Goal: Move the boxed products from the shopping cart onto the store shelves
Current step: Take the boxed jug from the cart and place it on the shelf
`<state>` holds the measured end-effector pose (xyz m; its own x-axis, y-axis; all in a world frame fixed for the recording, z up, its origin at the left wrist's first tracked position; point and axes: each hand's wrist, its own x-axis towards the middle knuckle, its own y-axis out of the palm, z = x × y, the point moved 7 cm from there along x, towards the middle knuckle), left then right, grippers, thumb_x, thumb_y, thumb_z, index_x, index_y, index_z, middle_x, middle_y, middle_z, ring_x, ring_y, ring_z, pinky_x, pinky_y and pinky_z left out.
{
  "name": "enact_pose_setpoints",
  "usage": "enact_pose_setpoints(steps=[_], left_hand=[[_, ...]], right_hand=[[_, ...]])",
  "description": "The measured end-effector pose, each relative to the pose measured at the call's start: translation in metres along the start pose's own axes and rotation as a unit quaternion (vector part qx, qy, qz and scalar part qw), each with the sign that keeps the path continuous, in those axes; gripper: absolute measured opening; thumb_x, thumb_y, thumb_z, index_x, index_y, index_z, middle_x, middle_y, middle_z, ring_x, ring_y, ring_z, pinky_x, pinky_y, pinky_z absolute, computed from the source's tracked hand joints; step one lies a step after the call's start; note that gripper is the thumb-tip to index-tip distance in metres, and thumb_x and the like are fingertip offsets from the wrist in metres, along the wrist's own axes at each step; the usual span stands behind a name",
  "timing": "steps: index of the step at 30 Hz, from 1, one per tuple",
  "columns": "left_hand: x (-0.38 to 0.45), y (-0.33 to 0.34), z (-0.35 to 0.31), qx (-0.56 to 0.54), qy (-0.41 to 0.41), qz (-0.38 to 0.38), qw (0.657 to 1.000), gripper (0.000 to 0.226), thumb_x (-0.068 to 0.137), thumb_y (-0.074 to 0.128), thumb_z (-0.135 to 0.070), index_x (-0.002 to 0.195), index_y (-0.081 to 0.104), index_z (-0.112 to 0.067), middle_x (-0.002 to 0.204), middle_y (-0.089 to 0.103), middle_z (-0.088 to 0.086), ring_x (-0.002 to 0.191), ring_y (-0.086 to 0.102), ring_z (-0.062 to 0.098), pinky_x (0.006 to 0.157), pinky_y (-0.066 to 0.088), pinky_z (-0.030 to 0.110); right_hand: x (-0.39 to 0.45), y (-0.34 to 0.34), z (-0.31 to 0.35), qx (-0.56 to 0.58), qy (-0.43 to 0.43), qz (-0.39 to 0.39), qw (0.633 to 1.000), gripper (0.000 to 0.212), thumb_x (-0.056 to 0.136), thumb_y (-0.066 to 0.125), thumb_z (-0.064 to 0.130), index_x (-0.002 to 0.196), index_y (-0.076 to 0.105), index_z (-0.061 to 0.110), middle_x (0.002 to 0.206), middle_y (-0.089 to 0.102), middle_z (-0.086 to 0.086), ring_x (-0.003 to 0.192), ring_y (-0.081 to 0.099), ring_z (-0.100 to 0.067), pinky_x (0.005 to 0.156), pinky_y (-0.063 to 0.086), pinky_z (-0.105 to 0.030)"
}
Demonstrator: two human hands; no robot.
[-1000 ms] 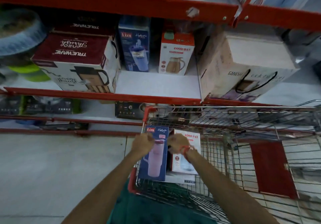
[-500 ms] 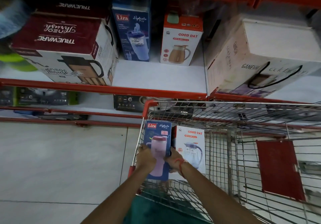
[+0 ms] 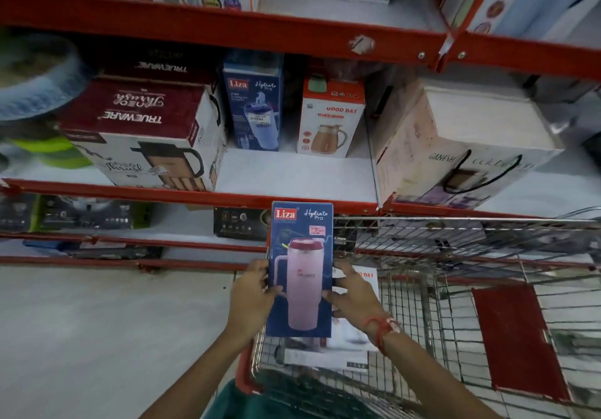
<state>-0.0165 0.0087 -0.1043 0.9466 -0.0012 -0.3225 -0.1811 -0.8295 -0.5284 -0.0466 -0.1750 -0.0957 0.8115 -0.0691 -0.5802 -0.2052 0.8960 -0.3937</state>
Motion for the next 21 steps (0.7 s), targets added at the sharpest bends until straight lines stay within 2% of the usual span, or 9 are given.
enact_pose_setpoints(steps=[2, 6, 9, 14, 21], left_hand=[[0.011, -0.017, -0.015, -0.019, 0.035, -0.029, 0.999, 0.037, 0.076, 0.073, 0.001, 0.109, 0.058, -0.002, 0.105, 0.072, 0.010, 0.095, 0.070, 0.023, 0.072, 0.055, 0.019], [0.042, -0.059, -0.046, -0.041, 0.079, -0.109, 0.990, 0.038, 0.074, 0.075, 0.000, 0.105, 0.054, -0.003, 0.102, 0.073, 0.012, 0.092, 0.070, 0.023, 0.082, 0.059, 0.040], [0.073, -0.094, -0.063, -0.031, 0.097, -0.181, 0.978, 0.036, 0.073, 0.075, 0.001, 0.101, 0.053, -0.003, 0.093, 0.074, 0.012, 0.084, 0.071, 0.022, 0.074, 0.058, 0.032], [0.133, -0.125, -0.074, 0.025, 0.106, -0.235, 0.966, 0.033, 0.073, 0.071, 0.005, 0.099, 0.050, 0.002, 0.080, 0.072, 0.018, 0.075, 0.069, 0.033, 0.064, 0.053, 0.036], [0.185, -0.120, -0.051, 0.088, 0.042, -0.217, 0.971, 0.034, 0.081, 0.065, -0.001, 0.110, 0.049, 0.003, 0.094, 0.070, 0.025, 0.086, 0.066, 0.041, 0.072, 0.054, 0.045]], right_hand=[[0.007, -0.011, 0.026, -0.033, -0.046, -0.054, 0.997, 0.046, 0.085, 0.063, 0.003, 0.125, 0.044, 0.015, 0.120, 0.067, -0.010, 0.109, 0.064, -0.029, 0.090, 0.056, -0.050], [0.024, -0.021, 0.091, -0.108, -0.135, -0.149, 0.974, 0.046, 0.085, 0.066, 0.012, 0.123, 0.041, 0.012, 0.115, 0.070, -0.012, 0.102, 0.068, -0.032, 0.085, 0.059, -0.042], [0.046, -0.021, 0.139, -0.125, -0.179, -0.204, 0.954, 0.039, 0.085, 0.065, 0.013, 0.117, 0.043, 0.010, 0.110, 0.071, -0.013, 0.100, 0.068, -0.034, 0.080, 0.056, -0.039], [0.104, -0.007, 0.184, -0.124, -0.181, -0.225, 0.949, 0.036, 0.085, 0.065, 0.010, 0.114, 0.043, 0.009, 0.114, 0.071, -0.012, 0.101, 0.069, -0.032, 0.089, 0.056, -0.042], [0.163, 0.009, 0.189, -0.168, -0.140, -0.222, 0.950, 0.041, 0.084, 0.068, 0.012, 0.116, 0.044, 0.006, 0.113, 0.070, -0.018, 0.102, 0.067, -0.037, 0.089, 0.055, -0.043]])
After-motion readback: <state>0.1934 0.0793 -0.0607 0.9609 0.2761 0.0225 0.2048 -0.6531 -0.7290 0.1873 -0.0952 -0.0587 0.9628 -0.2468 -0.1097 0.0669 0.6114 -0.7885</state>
